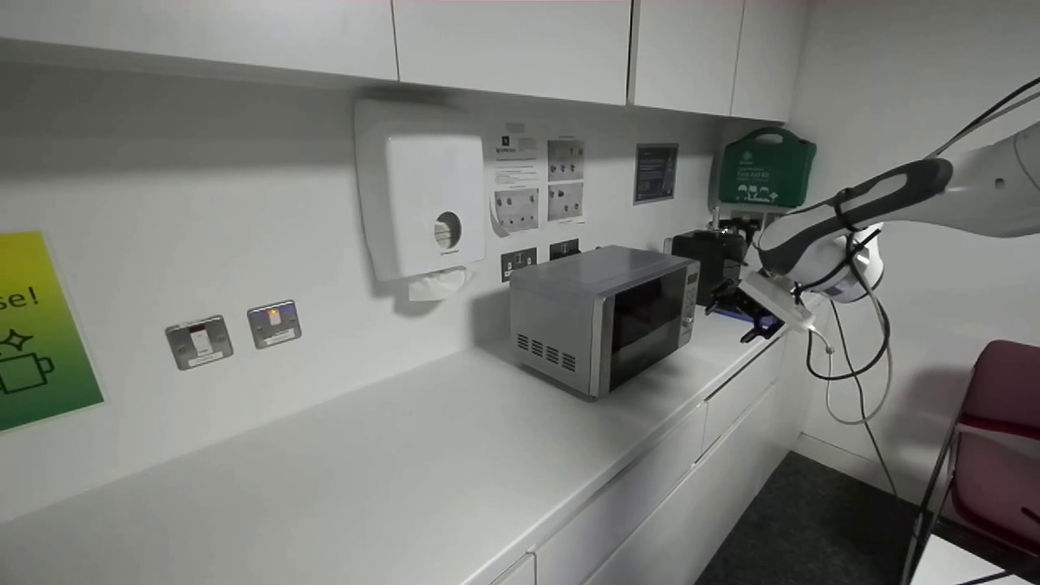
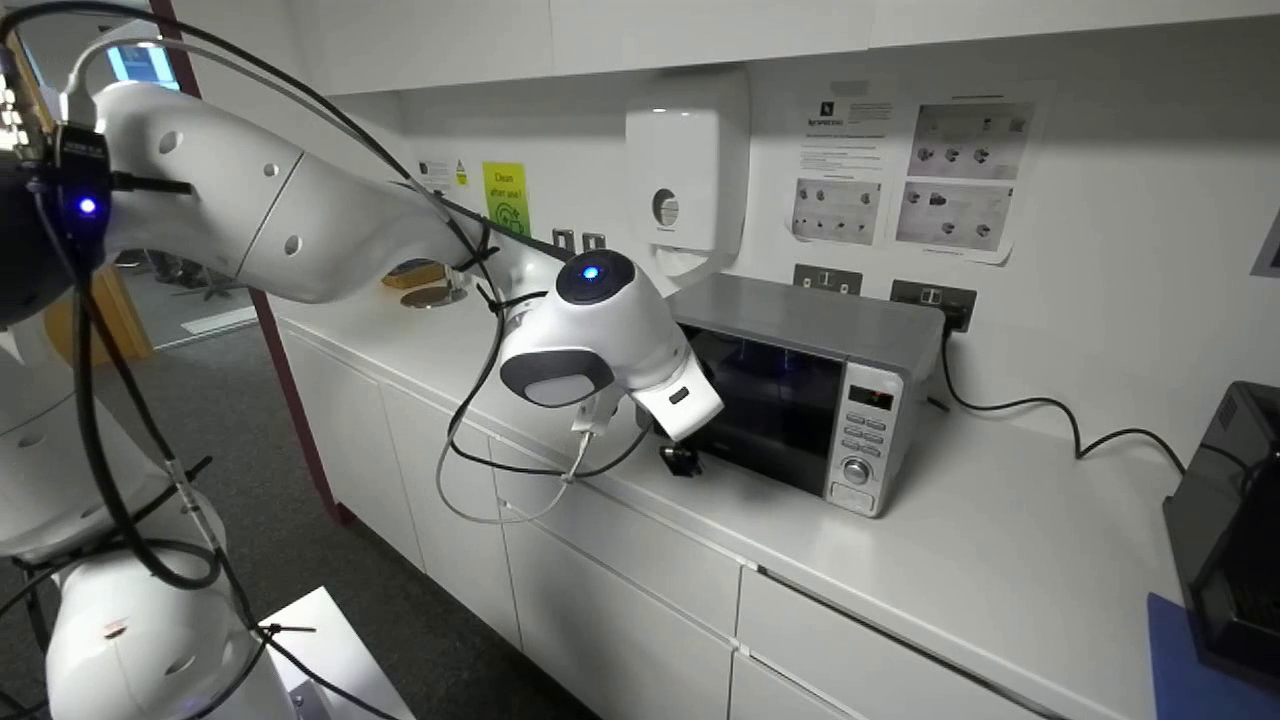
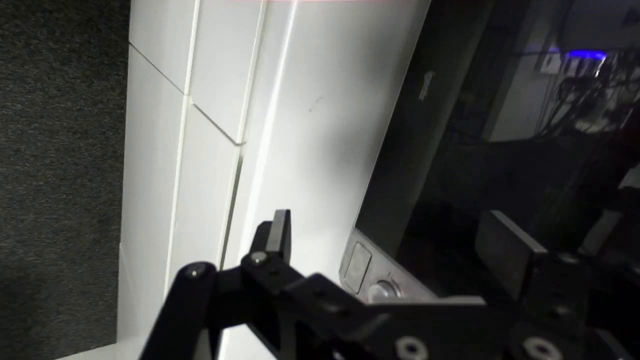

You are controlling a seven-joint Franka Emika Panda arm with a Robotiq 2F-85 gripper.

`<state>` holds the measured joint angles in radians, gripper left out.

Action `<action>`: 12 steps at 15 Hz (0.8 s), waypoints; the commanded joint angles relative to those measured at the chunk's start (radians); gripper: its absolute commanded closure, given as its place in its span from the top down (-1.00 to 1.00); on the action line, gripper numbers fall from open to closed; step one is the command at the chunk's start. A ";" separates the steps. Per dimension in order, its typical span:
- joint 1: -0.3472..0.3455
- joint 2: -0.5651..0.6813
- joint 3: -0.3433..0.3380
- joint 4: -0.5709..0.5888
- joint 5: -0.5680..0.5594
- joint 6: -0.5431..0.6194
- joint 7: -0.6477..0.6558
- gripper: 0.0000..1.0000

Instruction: Press the microwave button

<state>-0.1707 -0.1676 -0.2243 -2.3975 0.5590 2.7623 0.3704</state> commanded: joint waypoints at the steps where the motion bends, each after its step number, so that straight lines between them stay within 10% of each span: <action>1: -0.038 0.085 -0.005 0.071 0.017 0.087 0.121 1.00; 8: -0.060 0.183 -0.016 0.148 0.029 0.281 0.284 1.00; 12: -0.032 0.190 0.008 0.206 0.185 0.317 -0.004 1.00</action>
<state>-0.2167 0.0024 -0.2313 -2.2487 0.6418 3.0268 0.5326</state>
